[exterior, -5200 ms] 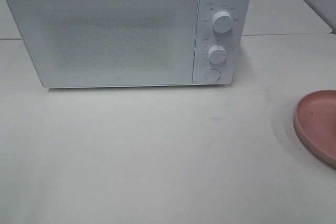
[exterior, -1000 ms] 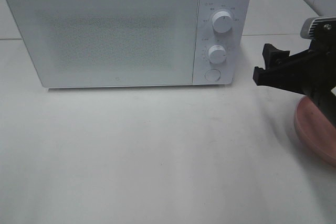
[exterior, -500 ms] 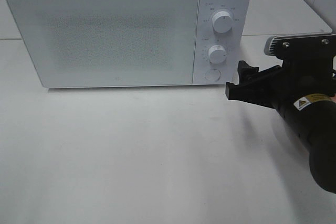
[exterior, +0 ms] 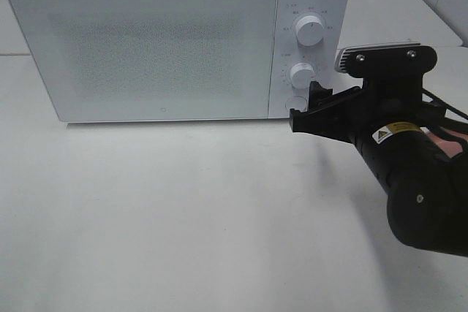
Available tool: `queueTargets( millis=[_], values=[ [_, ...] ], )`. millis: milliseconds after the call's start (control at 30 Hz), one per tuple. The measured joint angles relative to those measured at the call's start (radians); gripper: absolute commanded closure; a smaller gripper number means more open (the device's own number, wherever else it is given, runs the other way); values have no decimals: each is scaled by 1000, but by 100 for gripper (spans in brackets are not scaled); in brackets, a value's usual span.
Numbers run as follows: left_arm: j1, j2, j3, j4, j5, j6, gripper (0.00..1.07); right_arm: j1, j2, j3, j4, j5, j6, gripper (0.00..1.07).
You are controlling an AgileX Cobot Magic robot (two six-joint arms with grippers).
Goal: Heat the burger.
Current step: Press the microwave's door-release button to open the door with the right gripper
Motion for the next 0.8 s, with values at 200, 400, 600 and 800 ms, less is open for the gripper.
queueTargets(
  millis=[200, 400, 600, 800],
  values=[
    [0, 0, 0, 0, 0, 0, 9, 40, 40, -7, 17, 0, 0, 33],
    [0, 0, 0, 0, 0, 0, 9, 40, 43, -7, 25, -1, 0, 33],
    [0, 0, 0, 0, 0, 0, 9, 40, 43, -7, 25, -1, 10, 33],
    [0, 0, 0, 0, 0, 0, 9, 40, 43, -7, 25, -1, 200, 35]
  ],
)
